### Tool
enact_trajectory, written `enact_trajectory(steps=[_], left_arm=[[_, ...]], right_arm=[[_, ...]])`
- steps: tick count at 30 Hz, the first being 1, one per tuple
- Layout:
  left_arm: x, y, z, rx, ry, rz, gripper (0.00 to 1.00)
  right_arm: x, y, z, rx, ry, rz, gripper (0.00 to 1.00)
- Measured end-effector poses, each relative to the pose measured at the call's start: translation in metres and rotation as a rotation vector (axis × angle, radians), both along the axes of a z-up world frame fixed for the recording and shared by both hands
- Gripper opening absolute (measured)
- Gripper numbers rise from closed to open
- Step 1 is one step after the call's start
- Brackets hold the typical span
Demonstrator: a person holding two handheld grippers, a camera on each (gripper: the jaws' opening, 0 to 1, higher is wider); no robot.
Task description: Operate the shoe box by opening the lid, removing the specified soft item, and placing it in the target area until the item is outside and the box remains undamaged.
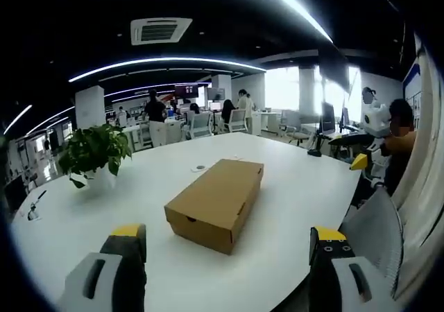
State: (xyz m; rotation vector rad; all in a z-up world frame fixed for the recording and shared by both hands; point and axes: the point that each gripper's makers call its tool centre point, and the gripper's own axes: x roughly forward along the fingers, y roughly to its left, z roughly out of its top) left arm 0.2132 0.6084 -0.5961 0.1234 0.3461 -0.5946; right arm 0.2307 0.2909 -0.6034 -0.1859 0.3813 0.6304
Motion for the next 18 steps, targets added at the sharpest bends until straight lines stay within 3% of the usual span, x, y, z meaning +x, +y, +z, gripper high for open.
enact_trajectory(steps=[18], left_arm=[[0.0001, -0.0034, -0.0018, 0.008, 0.006, -0.007, 1.00]], right_arm=[[0.0000, 0.0001, 0.0009, 0.008, 0.004, 0.005, 0.96]])
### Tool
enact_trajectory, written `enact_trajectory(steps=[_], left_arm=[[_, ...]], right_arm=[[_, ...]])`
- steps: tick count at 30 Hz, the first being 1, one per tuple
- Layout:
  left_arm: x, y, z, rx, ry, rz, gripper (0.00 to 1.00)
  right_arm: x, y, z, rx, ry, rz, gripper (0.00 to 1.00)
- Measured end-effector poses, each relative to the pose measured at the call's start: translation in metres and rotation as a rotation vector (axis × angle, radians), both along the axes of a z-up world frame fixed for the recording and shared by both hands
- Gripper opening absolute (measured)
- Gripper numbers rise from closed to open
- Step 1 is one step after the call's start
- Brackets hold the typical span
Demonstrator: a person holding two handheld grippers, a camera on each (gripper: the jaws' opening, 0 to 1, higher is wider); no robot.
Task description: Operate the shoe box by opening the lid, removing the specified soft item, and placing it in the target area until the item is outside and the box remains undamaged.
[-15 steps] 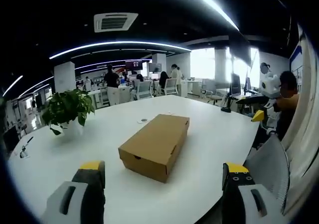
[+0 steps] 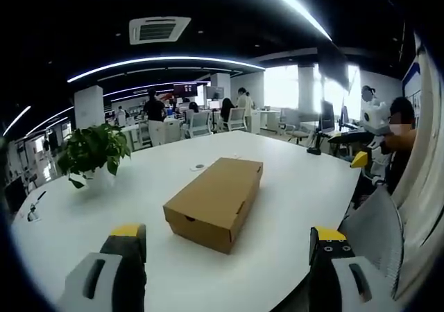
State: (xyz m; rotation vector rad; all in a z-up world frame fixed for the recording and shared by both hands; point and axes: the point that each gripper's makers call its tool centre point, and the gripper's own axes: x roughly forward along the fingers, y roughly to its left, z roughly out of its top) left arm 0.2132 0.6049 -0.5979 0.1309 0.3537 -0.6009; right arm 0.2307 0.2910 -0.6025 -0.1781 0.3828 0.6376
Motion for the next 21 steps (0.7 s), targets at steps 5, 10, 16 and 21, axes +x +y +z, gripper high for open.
enact_trajectory(steps=[5, 10, 16, 21], left_arm=[[-0.0001, -0.0014, 0.0001, 0.000, 0.000, -0.002, 1.00], [-0.0001, -0.0022, -0.0007, 0.003, 0.003, -0.003, 1.00], [0.0016, -0.0009, -0.0027, 0.003, 0.003, 0.002, 1.00], [0.0032, -0.0009, -0.0038, 0.006, 0.001, 0.004, 1.00]], right_arm=[[0.0005, 0.0001, -0.0001, 0.003, 0.000, 0.000, 0.96], [0.0003, 0.0011, -0.0008, 0.006, 0.001, 0.006, 0.96], [0.0013, 0.0009, 0.0001, 0.009, -0.005, 0.008, 0.96], [0.0019, 0.0006, 0.0004, 0.012, -0.007, 0.009, 0.96]])
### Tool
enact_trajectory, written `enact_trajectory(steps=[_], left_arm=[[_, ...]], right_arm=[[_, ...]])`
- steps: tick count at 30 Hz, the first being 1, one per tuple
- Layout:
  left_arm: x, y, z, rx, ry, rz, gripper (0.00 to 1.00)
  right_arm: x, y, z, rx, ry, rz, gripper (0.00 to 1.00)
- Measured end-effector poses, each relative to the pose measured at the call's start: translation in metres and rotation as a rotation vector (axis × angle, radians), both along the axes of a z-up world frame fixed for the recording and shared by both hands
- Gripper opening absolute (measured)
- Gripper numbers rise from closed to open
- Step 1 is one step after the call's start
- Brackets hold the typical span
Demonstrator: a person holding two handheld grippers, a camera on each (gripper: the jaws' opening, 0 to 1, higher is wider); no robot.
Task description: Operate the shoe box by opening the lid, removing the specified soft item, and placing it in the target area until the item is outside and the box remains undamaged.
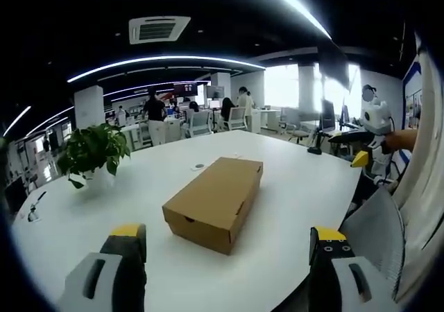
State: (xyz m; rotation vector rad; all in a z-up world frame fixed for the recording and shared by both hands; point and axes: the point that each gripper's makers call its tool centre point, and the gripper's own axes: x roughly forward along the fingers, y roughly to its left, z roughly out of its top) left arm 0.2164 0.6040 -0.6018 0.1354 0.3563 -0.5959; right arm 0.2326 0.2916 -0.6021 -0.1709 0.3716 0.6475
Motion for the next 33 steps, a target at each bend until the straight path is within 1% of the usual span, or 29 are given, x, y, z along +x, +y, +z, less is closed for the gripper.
enact_trajectory(steps=[3, 6, 10, 19, 26, 33], left_arm=[[0.001, 0.000, -0.002, 0.001, 0.002, 0.006, 0.99], [0.003, 0.000, -0.004, -0.005, 0.006, 0.014, 0.99], [0.004, -0.004, -0.005, -0.004, 0.006, 0.012, 0.98], [0.008, -0.010, -0.008, 0.001, 0.018, 0.011, 0.97], [0.009, -0.016, -0.010, 0.008, 0.030, 0.001, 0.97], [0.013, -0.017, -0.011, 0.011, 0.034, 0.013, 0.98]], right_arm=[[0.001, 0.000, 0.000, 0.002, -0.001, 0.002, 0.96], [0.000, 0.001, -0.001, -0.001, 0.006, 0.007, 0.92], [0.001, 0.001, -0.001, -0.002, 0.008, 0.010, 0.91], [0.005, -0.003, -0.002, -0.005, 0.014, 0.006, 0.92], [0.011, -0.002, -0.005, -0.015, 0.023, 0.022, 0.94], [0.019, -0.001, -0.009, -0.026, 0.033, 0.043, 0.94]])
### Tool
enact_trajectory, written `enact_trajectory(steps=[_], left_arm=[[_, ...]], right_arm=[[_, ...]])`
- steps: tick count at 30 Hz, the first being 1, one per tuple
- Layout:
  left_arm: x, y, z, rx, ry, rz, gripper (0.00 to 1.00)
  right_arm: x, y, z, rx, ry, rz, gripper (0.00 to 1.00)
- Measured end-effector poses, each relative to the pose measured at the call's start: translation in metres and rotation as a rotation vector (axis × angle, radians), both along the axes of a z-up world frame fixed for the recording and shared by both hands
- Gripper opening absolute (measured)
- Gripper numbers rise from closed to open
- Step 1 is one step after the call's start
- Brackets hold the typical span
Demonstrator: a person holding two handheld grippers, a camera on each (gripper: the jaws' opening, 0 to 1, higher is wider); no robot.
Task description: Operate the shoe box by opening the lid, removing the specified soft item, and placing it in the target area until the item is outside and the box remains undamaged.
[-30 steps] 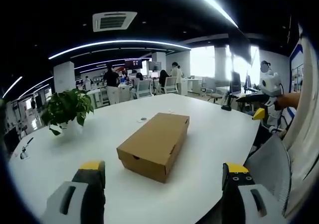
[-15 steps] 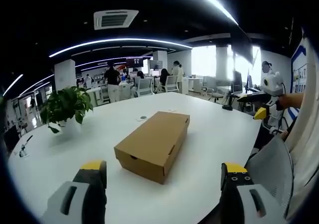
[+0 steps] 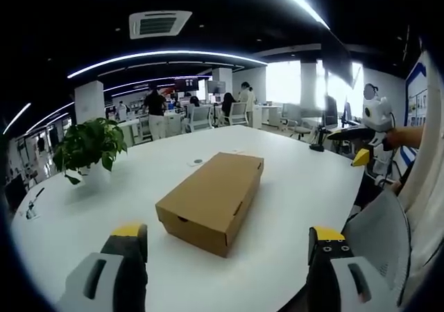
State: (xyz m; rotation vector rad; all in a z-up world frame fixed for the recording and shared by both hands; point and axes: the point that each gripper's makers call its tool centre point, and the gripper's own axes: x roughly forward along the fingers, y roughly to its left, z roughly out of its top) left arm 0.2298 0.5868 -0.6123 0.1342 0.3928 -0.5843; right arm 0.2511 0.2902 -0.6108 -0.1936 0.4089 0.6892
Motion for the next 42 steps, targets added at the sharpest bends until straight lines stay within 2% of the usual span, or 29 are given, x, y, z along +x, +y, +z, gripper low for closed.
enact_trajectory(steps=[17, 28, 34, 36, 38, 42], left_arm=[[0.011, -0.008, -0.018, -0.006, 0.045, 0.024, 0.97], [0.024, -0.012, -0.031, 0.013, 0.067, 0.062, 0.91], [0.034, -0.013, -0.040, 0.017, 0.077, 0.101, 0.86], [0.039, -0.010, -0.046, 0.046, 0.079, 0.124, 0.84], [0.042, -0.011, -0.050, 0.048, 0.088, 0.131, 0.82], [0.049, -0.009, -0.061, 0.035, 0.129, 0.179, 0.80]], right_arm=[[0.027, 0.005, -0.014, -0.010, 0.026, 0.060, 0.94], [0.053, 0.013, -0.025, -0.013, 0.029, 0.117, 0.92], [0.070, 0.020, -0.036, -0.019, 0.029, 0.173, 0.88], [0.077, 0.022, -0.040, -0.024, 0.036, 0.192, 0.88], [0.084, 0.025, -0.044, -0.030, 0.038, 0.214, 0.85], [0.097, 0.029, -0.050, -0.032, 0.040, 0.251, 0.83]])
